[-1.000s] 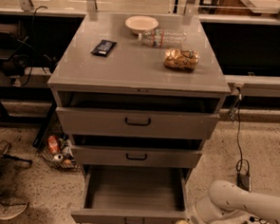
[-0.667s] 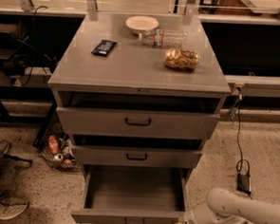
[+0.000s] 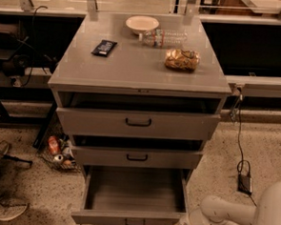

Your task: Close bottom drawer

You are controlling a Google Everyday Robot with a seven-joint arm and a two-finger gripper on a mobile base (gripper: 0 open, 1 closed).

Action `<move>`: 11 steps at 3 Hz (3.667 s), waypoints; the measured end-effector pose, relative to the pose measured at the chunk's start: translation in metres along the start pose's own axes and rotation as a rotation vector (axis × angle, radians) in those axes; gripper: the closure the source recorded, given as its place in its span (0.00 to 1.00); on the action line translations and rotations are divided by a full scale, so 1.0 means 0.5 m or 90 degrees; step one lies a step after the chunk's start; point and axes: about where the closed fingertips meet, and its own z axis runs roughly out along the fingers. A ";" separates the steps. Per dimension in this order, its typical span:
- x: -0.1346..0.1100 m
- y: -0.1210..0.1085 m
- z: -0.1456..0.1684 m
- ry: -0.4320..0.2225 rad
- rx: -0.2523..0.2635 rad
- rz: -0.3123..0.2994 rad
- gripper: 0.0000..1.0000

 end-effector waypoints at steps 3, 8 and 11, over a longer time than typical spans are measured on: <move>-0.038 -0.126 0.087 -0.027 0.089 0.029 1.00; -0.150 -0.161 0.132 -0.139 0.154 -0.022 1.00; -0.347 -0.191 0.099 -0.291 0.176 -0.092 1.00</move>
Offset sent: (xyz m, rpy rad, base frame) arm 0.0826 -0.0207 -0.0954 -0.1558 -0.1269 -0.1546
